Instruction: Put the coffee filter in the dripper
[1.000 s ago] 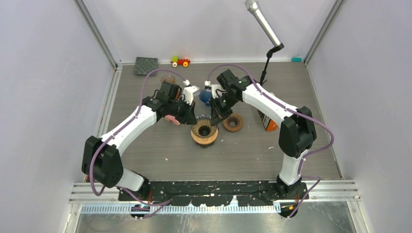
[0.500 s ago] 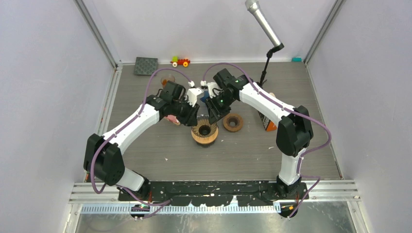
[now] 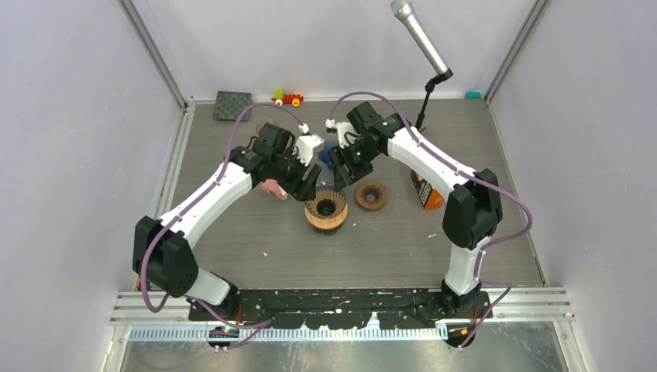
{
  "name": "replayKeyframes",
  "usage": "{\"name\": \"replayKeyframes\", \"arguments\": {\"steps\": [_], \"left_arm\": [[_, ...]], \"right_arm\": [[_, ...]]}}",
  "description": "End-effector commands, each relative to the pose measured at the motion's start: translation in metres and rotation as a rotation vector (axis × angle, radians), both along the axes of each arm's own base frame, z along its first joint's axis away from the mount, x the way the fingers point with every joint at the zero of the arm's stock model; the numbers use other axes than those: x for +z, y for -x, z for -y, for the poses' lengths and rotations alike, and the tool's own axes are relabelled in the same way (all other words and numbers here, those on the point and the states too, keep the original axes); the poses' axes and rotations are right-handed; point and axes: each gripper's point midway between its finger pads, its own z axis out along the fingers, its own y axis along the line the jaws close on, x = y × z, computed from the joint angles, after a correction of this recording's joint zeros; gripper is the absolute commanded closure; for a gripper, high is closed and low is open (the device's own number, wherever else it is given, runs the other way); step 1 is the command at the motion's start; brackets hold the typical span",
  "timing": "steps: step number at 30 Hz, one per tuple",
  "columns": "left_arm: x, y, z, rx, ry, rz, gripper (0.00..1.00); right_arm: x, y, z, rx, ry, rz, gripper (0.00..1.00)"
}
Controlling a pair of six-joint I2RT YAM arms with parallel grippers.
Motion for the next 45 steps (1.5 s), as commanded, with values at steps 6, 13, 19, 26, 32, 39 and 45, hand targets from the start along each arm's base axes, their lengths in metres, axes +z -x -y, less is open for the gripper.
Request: {"name": "replayKeyframes", "arguments": {"steps": [6, 13, 19, 26, 32, 39, 45], "left_arm": [[0.06, -0.015, 0.005, 0.038, 0.106, 0.192, 0.21], [0.087, -0.024, -0.007, 0.083, 0.121, 0.324, 0.11], [0.092, -0.029, -0.012, 0.09, 0.113, 0.372, 0.11], [0.088, -0.037, -0.01, 0.05, 0.075, 0.387, 0.12], [0.083, -0.034, -0.003, -0.053, 0.063, 0.353, 0.13], [0.082, -0.041, -0.002, -0.056, 0.057, 0.343, 0.14], [0.081, -0.046, -0.001, -0.044, 0.063, 0.347, 0.14]], "right_arm": [[0.09, -0.027, 0.043, -0.113, -0.167, 0.189, 0.4], [0.105, -0.045, 0.142, -0.345, -0.071, 0.333, 0.41], [0.094, -0.047, 0.226, -0.48, 0.081, 0.407, 0.45], [0.067, -0.05, 0.261, -0.413, 0.279, 0.439, 0.52], [0.054, -0.059, 0.279, -0.318, 0.408, 0.458, 0.58], [0.033, -0.068, 0.285, -0.248, 0.462, 0.411, 0.63], [0.023, -0.069, 0.281, -0.234, 0.452, 0.368, 0.64]]}}
